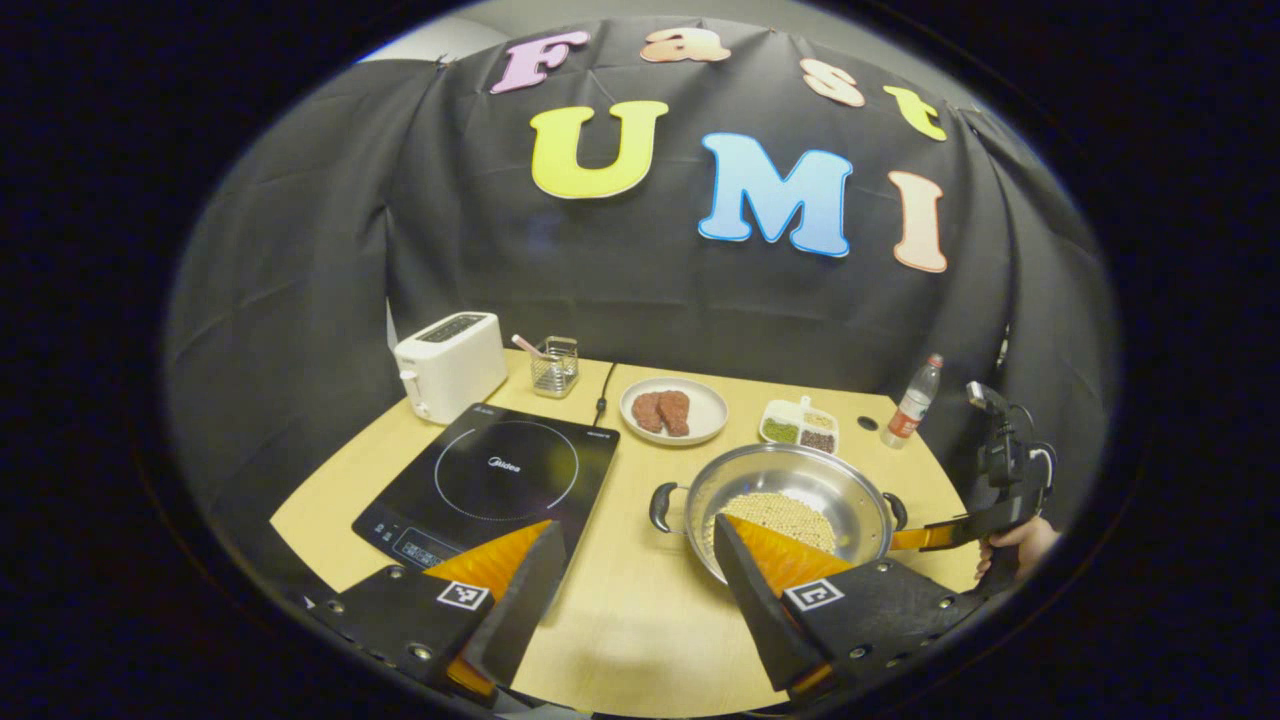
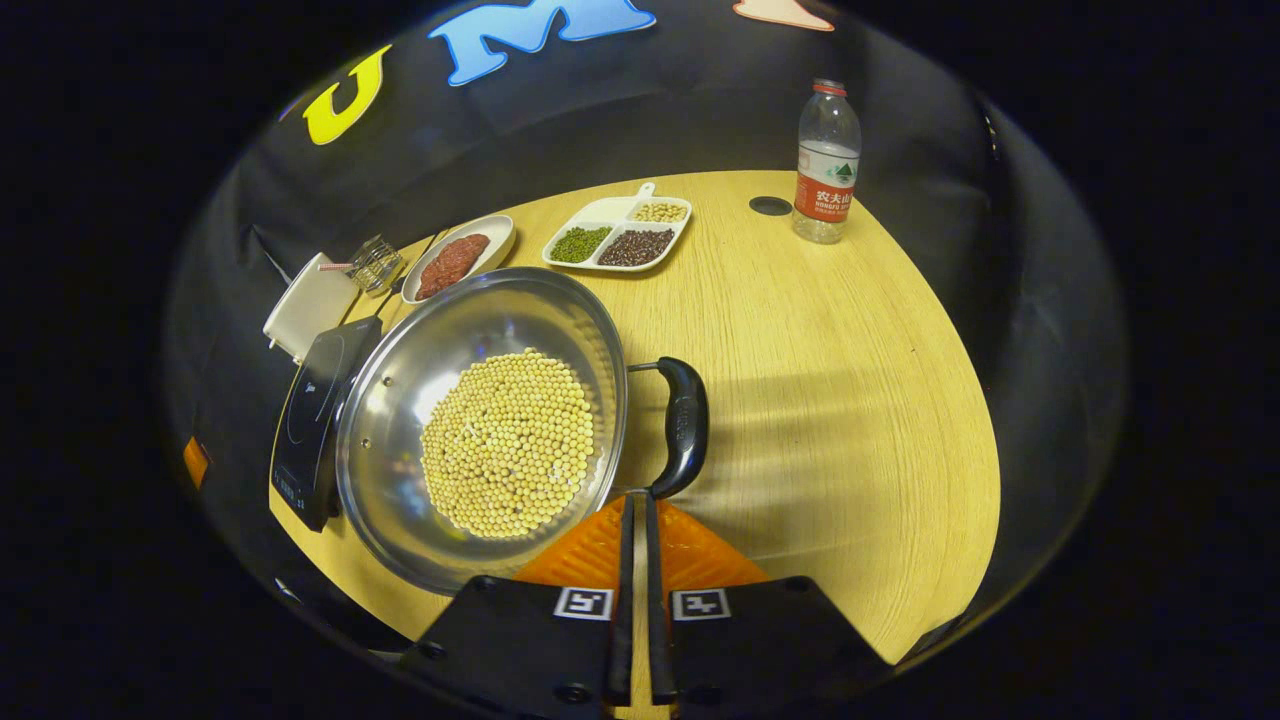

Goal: First push the handle of the pot to place it horizontally, then grasp the pot with both hands and set it on the induction cooktop.

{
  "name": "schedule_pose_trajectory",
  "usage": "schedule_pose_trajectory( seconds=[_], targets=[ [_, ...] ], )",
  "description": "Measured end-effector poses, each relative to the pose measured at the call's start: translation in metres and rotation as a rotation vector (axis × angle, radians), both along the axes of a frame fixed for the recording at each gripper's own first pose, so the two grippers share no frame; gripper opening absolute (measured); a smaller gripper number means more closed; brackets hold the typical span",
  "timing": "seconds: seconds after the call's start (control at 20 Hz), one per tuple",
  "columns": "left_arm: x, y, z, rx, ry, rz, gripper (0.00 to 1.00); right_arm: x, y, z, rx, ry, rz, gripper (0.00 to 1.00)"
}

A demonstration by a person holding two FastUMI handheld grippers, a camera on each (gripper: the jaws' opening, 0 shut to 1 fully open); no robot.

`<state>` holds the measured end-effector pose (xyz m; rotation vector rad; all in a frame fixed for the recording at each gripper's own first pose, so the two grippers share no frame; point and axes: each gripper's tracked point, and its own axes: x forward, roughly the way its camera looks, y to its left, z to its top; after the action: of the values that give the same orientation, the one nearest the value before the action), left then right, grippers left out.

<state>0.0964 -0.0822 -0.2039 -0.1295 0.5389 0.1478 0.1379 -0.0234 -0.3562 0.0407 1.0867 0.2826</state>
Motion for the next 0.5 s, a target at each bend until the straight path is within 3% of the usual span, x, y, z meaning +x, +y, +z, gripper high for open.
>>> schedule_pose_trajectory(
  seconds=[0.05, 0.1, 0.15, 0.3, 0.35, 0.4, 0.45, 0.5],
  targets=[
    [0.005, 0.003, -0.004, -0.018, 0.003, -0.027, 0.91, 0.001, -0.006, 0.005, -0.023, -0.025, -0.019, 0.11],
    [0.011, 0.009, -0.009, -0.028, 0.008, -0.053, 0.91, -0.002, -0.010, 0.008, -0.032, -0.042, -0.035, 0.37],
    [0.017, 0.013, -0.013, -0.033, 0.012, -0.085, 0.89, -0.005, -0.012, 0.014, -0.036, -0.050, -0.052, 0.46],
    [0.036, 0.020, -0.025, -0.052, 0.011, -0.186, 0.91, -0.016, -0.020, 0.028, -0.042, -0.063, -0.116, 0.96],
    [0.043, 0.021, -0.029, -0.065, 0.014, -0.218, 0.91, -0.018, -0.021, 0.038, -0.035, -0.081, -0.138, 1.00],
    [0.050, 0.020, -0.033, -0.083, 0.018, -0.250, 0.91, -0.018, -0.019, 0.045, -0.023, -0.105, -0.160, 0.93],
    [0.058, 0.018, -0.036, -0.100, 0.024, -0.280, 0.91, -0.016, -0.018, 0.053, -0.006, -0.127, -0.185, 0.93],
    [0.064, 0.016, -0.041, -0.111, 0.027, -0.302, 0.91, -0.014, -0.015, 0.060, 0.012, -0.144, -0.207, 0.98]
  ],
)
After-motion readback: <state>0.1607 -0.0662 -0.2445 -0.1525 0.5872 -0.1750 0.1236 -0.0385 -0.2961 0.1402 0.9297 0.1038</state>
